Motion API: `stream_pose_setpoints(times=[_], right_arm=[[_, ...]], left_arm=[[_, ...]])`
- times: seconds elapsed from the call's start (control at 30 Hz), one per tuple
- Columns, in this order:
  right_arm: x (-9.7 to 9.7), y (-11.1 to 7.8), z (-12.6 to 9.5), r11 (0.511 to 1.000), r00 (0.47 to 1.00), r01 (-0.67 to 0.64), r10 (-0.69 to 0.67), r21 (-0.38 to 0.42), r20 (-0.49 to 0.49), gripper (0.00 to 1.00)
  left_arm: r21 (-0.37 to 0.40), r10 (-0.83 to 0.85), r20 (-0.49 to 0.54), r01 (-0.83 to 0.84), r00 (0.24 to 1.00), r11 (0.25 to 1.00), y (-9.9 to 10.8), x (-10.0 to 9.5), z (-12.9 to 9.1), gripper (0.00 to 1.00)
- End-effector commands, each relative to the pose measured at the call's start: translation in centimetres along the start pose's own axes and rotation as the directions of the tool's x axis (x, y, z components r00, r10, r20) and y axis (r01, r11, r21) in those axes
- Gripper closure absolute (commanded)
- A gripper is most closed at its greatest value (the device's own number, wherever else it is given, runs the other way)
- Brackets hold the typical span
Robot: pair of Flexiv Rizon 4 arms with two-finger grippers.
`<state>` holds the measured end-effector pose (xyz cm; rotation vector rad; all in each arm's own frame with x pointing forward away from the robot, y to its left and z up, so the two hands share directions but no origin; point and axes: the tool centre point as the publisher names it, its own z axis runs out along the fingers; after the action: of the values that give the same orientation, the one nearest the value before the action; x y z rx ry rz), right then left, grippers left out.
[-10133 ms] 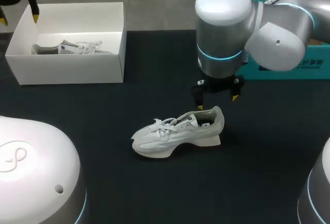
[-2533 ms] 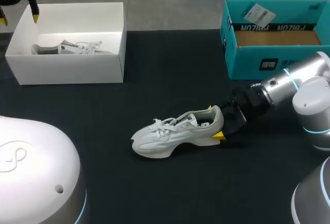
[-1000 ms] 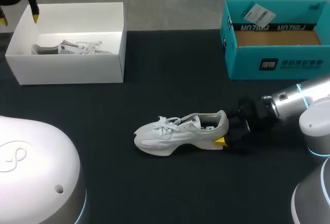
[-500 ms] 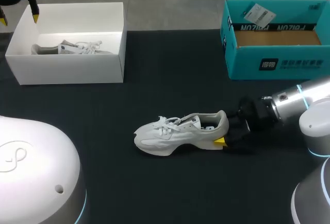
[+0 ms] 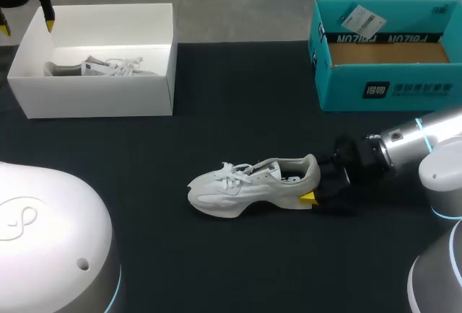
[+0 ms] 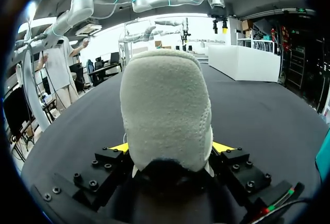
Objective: Take the shoe out of the shoebox, open the shoe tongue, remove and reinsert the insole, then place the shoe into the shoebox
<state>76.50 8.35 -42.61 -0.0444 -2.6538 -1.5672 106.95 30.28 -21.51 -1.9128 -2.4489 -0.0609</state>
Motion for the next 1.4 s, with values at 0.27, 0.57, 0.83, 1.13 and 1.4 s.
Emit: stream_pose_setpoints(times=[0.27,0.57,0.83,1.13,1.4], right_arm=[[0.1,-0.4,0.5,1.0,1.0,-0.001,0.001,0.003,0.002,1.0],[0.1,-0.4,0.5,1.0,1.0,-0.001,0.001,0.003,0.002,1.0],[0.1,-0.4,0.5,1.0,1.0,-0.001,0.001,0.003,0.002,1.0],[0.1,-0.4,0.5,1.0,1.0,-0.001,0.001,0.003,0.002,1.0],[0.1,-0.4,0.5,1.0,1.0,-0.001,0.001,0.003,0.002,1.0]], left_arm=[[-0.001,0.0,-0.004,0.0,1.0,1.0,0.0,0.0,-0.1,0.0],[0.007,-0.057,0.006,0.057,0.998,0.998,-1.4,-0.1,-0.9,0.0],[0.018,-0.016,0.004,0.016,1.0,1.0,-2.4,-1.9,-0.4,0.0],[0.027,-0.045,-0.016,0.045,0.999,0.999,-3.8,-3.2,-0.9,0.0],[0.031,-0.101,-0.001,0.101,0.995,0.994,-7.4,-5.1,-2.3,0.0]])
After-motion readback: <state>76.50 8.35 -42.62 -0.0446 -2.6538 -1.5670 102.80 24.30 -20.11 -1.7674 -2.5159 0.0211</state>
